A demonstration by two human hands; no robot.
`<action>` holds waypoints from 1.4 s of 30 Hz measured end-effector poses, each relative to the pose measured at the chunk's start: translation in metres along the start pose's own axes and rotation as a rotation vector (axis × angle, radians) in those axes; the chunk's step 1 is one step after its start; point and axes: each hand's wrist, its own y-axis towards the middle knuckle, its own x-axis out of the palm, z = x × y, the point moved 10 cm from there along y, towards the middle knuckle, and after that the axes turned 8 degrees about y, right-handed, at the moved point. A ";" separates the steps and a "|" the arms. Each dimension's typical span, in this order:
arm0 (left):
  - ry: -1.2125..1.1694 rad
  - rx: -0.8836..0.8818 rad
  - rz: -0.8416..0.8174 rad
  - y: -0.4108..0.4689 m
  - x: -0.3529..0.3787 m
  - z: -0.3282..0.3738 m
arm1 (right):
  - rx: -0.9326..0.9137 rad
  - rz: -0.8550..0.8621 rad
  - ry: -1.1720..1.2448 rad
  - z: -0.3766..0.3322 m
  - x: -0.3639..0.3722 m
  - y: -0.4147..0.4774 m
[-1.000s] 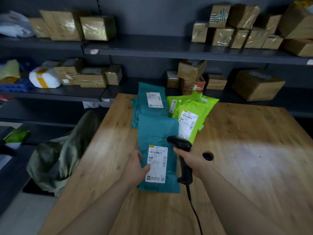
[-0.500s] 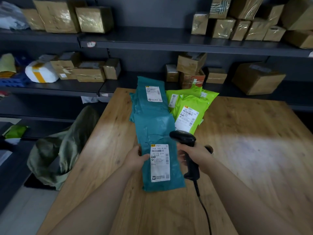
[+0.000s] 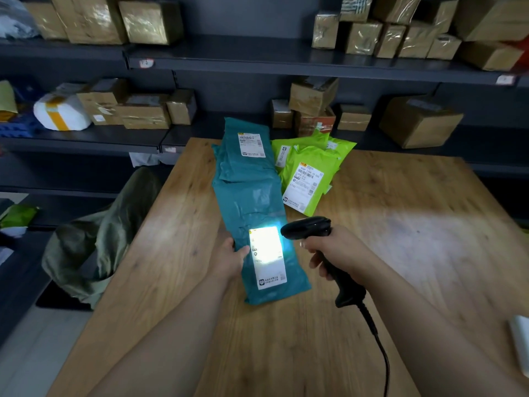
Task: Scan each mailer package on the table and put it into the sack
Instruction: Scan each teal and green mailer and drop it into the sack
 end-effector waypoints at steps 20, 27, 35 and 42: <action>-0.113 -0.053 0.046 -0.013 0.014 -0.010 | 0.001 0.016 -0.076 -0.002 -0.016 -0.030; -0.057 -0.059 0.046 -0.009 0.012 -0.015 | 0.006 0.001 -0.077 -0.002 -0.013 -0.031; -0.079 -0.057 0.033 -0.009 0.013 -0.016 | -0.032 -0.015 -0.072 -0.010 -0.009 -0.033; -0.061 -0.060 0.037 -0.014 0.012 -0.014 | -0.033 0.003 -0.067 -0.008 -0.008 -0.036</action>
